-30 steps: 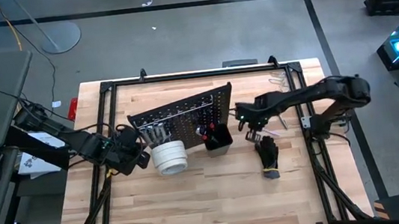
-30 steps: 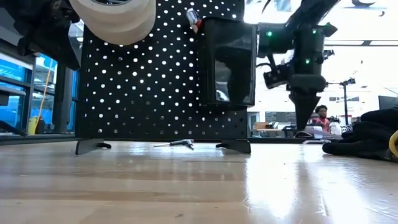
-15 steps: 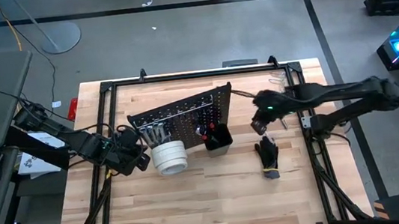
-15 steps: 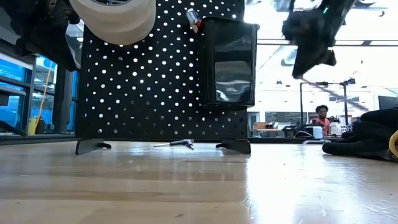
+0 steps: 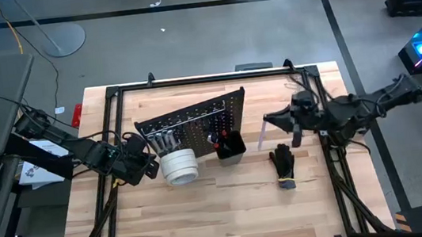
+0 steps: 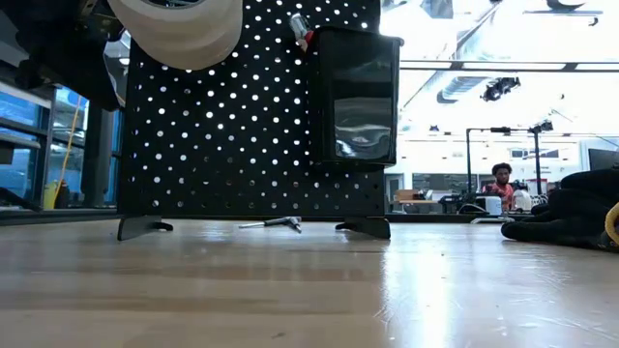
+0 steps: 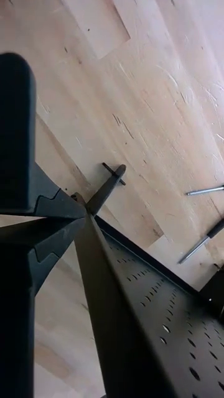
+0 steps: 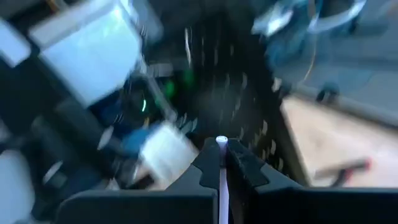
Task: Hang tools onto peg board
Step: Hang the light purple pen onto the pegboard, then hang the metal stick tool onto the pegboard
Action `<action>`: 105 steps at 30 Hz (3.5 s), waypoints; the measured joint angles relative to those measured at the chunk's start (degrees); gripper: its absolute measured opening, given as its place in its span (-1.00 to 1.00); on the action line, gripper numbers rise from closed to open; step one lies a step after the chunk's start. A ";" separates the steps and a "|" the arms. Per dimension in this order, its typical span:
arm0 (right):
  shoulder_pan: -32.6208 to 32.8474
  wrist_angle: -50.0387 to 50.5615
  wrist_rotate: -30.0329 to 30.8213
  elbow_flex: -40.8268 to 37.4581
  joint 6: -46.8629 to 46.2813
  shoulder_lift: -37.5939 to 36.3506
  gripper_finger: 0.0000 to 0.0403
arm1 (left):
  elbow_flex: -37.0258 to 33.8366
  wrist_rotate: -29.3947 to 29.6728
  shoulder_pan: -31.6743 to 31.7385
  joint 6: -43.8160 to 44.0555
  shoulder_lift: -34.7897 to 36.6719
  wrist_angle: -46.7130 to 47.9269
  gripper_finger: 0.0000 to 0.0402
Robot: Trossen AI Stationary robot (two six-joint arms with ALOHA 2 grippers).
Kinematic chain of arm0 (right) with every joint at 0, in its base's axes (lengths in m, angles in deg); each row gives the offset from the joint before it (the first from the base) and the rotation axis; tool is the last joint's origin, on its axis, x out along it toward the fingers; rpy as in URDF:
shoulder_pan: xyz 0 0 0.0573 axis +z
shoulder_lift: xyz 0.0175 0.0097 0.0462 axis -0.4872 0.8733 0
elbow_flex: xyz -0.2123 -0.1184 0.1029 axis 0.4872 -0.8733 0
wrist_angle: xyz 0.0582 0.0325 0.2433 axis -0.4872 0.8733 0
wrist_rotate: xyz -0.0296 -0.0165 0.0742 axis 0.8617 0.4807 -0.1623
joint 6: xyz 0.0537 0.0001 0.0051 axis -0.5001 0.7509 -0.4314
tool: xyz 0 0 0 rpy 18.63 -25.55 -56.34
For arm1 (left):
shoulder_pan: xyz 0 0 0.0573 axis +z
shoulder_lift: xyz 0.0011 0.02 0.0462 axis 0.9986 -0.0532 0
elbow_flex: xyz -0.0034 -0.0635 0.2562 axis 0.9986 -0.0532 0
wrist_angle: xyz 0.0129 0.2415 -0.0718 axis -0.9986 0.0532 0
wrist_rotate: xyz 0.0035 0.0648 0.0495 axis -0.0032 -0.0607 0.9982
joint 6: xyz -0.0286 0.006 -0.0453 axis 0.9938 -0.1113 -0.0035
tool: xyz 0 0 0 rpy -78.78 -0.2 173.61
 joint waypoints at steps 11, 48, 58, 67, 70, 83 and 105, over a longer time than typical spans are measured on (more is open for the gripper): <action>-0.43 -18.04 9.33 0.04 9.90 10.47 -1.00 | -0.01 0.07 0.00 2.00 0.00 0.23 -1.00; 11.99 47.15 -12.34 15.93 -30.54 25.65 0.05 | -0.07 -1.24 -0.05 -4.13 0.00 0.27 -1.00; -0.74 56.20 -19.26 -1.98 -57.51 23.85 0.04 | -0.07 -1.29 -0.04 -4.11 -0.02 0.19 -1.00; -27.21 51.10 -23.47 -14.17 -38.57 21.02 0.04 | -0.07 -1.44 -0.04 -4.09 -0.02 -0.39 -1.00; -34.83 50.91 -20.92 -15.22 -33.22 21.19 0.04 | -0.07 -1.50 -0.04 -4.59 -0.02 -0.36 -1.00; -53.94 38.78 -29.94 -25.47 -10.26 21.36 0.04 | -0.07 -1.97 0.00 -5.53 -0.02 -0.31 -1.00; -30.88 45.16 -29.57 -14.67 -23.78 11.24 -0.97 | -0.07 -5.00 -0.04 -5.03 0.00 -0.20 -1.00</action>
